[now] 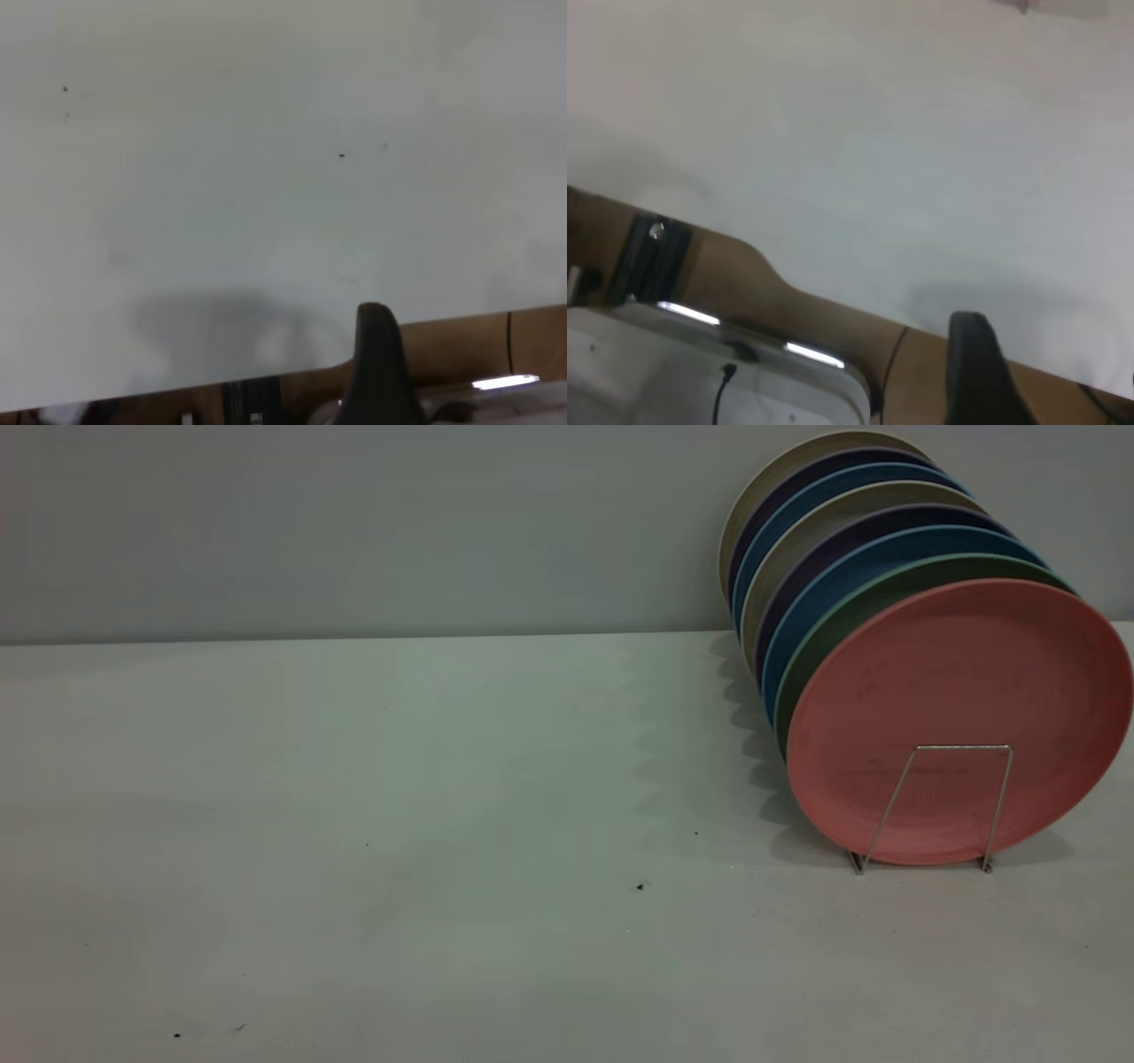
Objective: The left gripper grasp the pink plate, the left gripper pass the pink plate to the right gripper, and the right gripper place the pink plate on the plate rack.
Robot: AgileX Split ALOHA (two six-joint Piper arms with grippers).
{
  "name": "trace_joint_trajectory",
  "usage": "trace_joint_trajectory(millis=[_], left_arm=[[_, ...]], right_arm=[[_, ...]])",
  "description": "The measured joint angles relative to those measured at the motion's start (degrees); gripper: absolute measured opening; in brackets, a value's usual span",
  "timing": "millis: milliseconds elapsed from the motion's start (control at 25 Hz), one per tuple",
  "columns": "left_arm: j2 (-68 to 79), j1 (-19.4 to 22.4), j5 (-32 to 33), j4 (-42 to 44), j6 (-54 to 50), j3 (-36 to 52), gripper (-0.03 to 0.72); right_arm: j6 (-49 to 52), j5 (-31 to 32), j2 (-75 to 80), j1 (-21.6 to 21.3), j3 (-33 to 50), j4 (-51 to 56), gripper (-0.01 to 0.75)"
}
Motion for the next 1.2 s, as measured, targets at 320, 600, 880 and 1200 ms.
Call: trace_joint_trajectory(millis=[320,600,880,1200], left_arm=[[-20.6,0.0,4.5,0.2,-1.7,3.9,0.564],[-24.9,0.0,9.9,6.5,-4.6,4.1,0.563],[-24.9,-0.1,9.1,9.5,-5.6,5.1,0.563],[-24.9,-1.9,9.1,9.6,-6.8,5.1,0.523]], right_arm=[[-0.1,-0.6,-16.1,0.0,11.5,1.2,0.435],[-0.2,-1.6,-23.1,0.0,12.3,-0.6,0.436],[1.8,-2.8,-25.5,0.0,12.5,-3.1,0.436],[5.0,-2.8,-31.7,5.4,12.5,-4.7,0.415]])
